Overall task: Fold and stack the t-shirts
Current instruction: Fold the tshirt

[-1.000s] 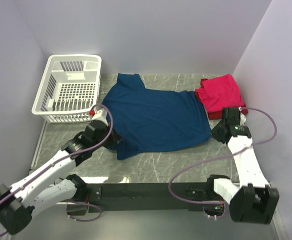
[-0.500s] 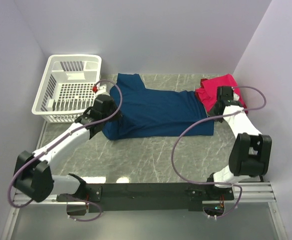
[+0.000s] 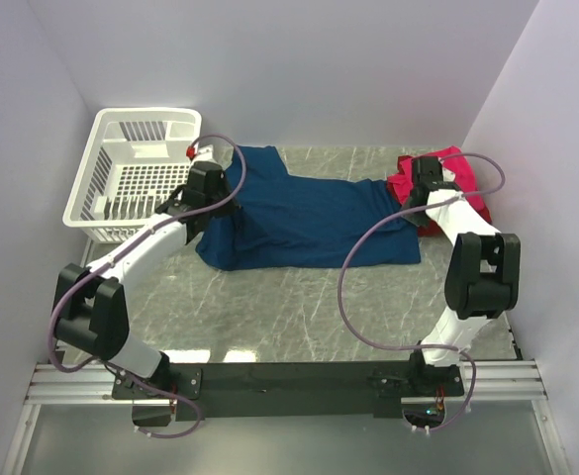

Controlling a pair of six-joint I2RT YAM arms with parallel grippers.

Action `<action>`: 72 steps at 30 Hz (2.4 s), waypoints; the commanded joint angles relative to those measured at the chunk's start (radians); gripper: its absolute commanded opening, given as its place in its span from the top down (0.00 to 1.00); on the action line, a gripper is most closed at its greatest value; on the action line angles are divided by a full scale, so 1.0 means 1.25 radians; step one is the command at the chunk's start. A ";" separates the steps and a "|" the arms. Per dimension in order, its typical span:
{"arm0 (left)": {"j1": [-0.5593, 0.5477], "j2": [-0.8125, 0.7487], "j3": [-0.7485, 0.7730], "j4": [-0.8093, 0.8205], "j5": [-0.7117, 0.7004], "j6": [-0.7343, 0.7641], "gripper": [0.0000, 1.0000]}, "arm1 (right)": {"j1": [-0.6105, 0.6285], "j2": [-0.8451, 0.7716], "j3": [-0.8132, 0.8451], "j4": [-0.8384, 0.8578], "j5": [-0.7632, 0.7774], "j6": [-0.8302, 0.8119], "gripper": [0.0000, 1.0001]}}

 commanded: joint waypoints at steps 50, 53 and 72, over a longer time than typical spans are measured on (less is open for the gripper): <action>0.116 -0.032 0.006 -0.005 0.007 0.014 0.99 | 0.076 0.102 0.133 -0.048 0.144 -0.020 1.00; 0.116 -0.023 0.011 -0.004 0.010 0.013 1.00 | 0.077 0.109 0.139 -0.051 0.142 -0.020 1.00; 0.097 -0.021 0.066 0.063 0.092 0.035 0.20 | 0.116 -0.040 0.133 0.009 -0.019 -0.134 0.52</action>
